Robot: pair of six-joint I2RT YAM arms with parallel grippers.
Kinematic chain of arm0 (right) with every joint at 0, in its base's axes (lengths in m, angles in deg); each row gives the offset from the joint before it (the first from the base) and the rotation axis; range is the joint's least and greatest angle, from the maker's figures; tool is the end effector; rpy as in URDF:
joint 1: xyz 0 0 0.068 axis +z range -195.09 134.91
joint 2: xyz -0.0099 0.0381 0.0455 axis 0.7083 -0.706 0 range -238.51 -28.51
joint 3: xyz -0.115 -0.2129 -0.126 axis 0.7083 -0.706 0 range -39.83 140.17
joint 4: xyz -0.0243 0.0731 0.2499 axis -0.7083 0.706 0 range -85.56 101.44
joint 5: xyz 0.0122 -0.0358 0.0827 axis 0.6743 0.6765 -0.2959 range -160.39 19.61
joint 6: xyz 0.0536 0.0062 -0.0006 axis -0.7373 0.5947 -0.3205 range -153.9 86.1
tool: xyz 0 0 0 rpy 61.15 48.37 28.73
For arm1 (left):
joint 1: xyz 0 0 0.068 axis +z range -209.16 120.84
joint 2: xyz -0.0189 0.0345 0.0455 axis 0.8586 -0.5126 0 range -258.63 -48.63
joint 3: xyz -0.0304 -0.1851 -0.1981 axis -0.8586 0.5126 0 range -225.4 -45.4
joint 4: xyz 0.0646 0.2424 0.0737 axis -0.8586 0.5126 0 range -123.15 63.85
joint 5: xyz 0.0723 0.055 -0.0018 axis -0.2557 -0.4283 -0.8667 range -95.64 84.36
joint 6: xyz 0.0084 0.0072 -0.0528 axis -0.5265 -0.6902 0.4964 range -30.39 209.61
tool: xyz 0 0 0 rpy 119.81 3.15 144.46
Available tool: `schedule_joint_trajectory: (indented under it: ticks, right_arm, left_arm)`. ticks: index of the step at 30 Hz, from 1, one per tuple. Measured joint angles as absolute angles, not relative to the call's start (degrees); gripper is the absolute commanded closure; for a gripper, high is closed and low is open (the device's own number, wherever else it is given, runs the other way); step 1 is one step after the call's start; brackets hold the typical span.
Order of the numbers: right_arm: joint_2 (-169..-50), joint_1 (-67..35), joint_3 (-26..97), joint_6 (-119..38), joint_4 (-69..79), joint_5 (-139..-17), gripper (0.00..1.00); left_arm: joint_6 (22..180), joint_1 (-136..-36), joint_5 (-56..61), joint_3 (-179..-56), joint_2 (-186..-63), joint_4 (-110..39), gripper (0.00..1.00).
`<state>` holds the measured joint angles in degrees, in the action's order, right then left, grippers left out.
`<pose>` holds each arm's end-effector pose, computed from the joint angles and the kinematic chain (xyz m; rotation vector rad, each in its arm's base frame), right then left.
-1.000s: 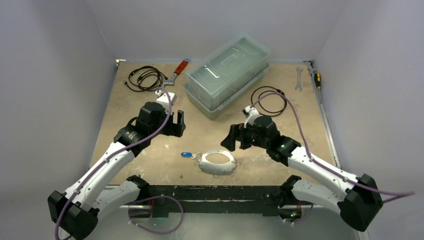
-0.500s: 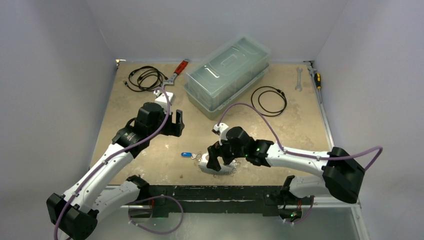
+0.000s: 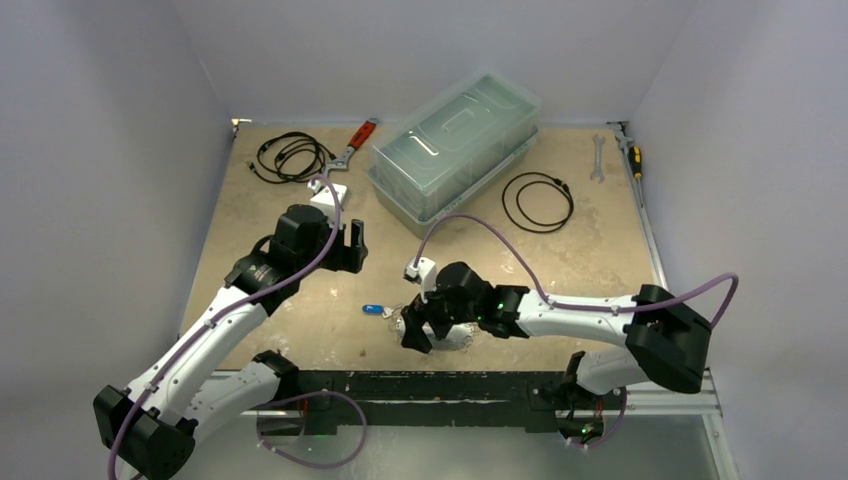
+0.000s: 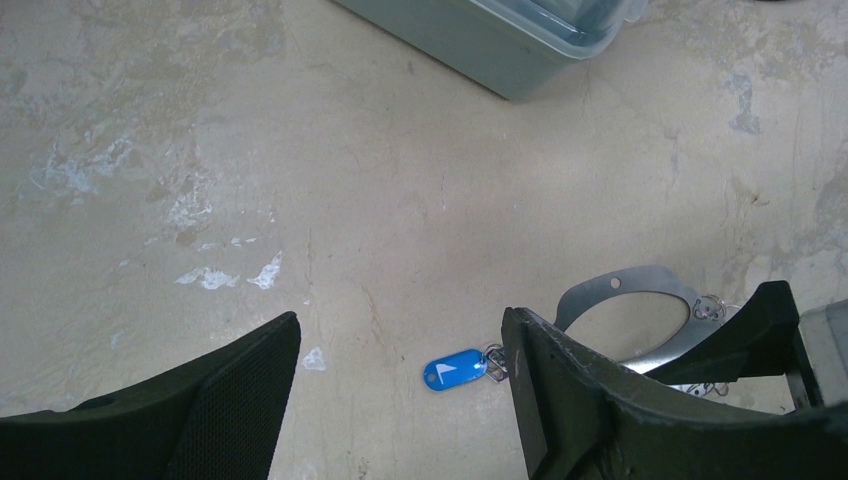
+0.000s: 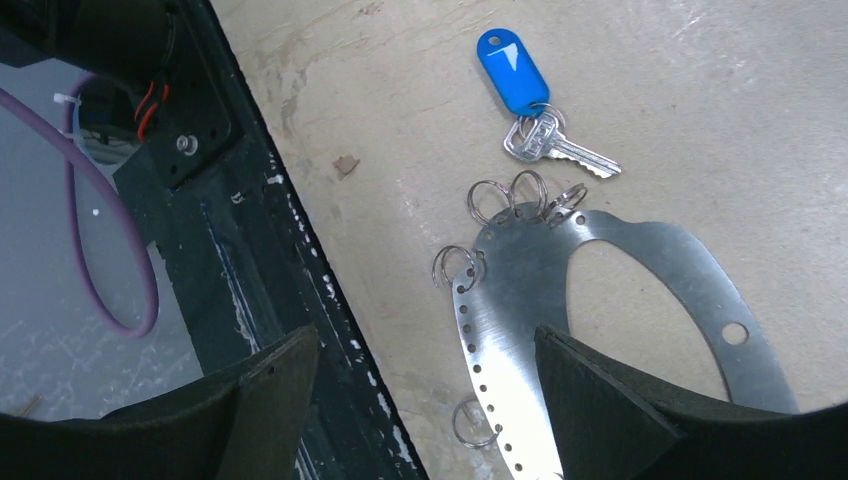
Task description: Put the keys on the keyring
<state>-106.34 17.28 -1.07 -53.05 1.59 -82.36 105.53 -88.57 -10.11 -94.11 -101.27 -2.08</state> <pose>0.1235 0.2517 0.1994 -0.9934 2.1644 0.9764 0.1738 -0.0948 0.3036 0.2142 2.1923 -0.3624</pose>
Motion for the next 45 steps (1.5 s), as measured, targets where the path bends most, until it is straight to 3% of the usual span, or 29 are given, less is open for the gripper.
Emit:
schedule_joint_trajectory:
  ticks: [3, 9, 20, 38, 45]
  right_arm:
    - [-107.67, 17.54, -1.05, -52.07, 0.95, -83.32, 0.34]
    - [-112.11, 17.54, 0.33, -50.19, -0.56, -84.33, 0.54]
    - [-117.86, 17.54, 0.77, -47.96, -3.18, -86.97, 0.57]
    - [-122.86, 17.56, 1.64, -45.80, -7.96, -88.59, 0.53]
    - [-123.08, 17.56, 1.73, -45.34, -8.31, -89.44, 0.67]
  left_arm:
    - [105.53, -88.57, -10.11, -94.11, -101.40, -2.10, 0.29]
    - [105.53, -88.57, -9.92, -94.11, -101.97, -2.08, 0.30]
    - [105.49, -88.57, -9.87, -94.11, -102.65, -2.10, 0.30]
    - [105.49, -88.57, -9.44, -94.11, -103.04, -2.10, 0.31]
    - [105.49, -88.57, -9.33, -94.11, -103.04, -2.10, 0.31]
